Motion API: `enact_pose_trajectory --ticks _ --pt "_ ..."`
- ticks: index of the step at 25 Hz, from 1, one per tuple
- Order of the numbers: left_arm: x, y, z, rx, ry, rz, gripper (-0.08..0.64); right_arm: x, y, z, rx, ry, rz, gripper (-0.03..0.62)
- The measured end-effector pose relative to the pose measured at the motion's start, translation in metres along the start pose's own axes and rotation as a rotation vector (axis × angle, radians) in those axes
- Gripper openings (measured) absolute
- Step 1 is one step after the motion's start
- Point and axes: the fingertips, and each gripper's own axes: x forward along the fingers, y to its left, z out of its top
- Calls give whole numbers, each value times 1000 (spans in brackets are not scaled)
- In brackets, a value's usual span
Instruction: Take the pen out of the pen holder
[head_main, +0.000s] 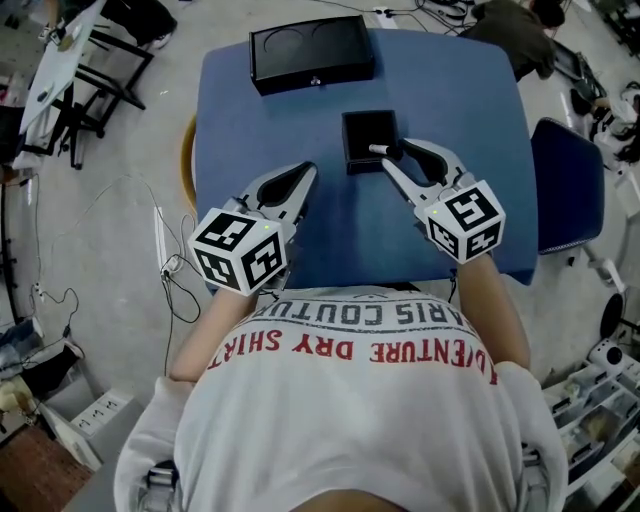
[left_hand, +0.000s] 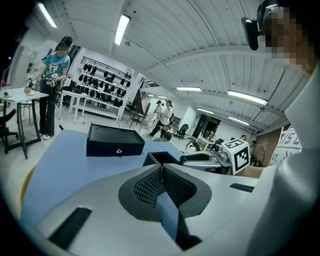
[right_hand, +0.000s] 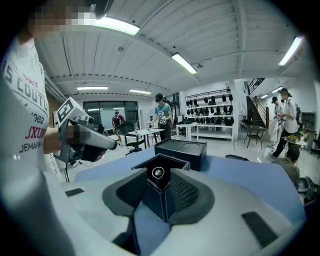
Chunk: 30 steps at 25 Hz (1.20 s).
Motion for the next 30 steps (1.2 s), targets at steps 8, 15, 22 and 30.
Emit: enact_pose_trajectory --ticks 8,15,22,30 --pt "-1 0 -6 -2 1 4 32 2 0 -3 -39 -1 -31 91" --pt "0 -4 -5 -7 -12 -4 32 1 -3 -3 -56 5 -55 80" --pt "-9 -11 -4 -5 -34 -18 32 -5 3 7 -66 -12 -75 78" --pt "-33 -23 4 13 -71 -25 32 -26 13 38 -96 -84 -117 77"
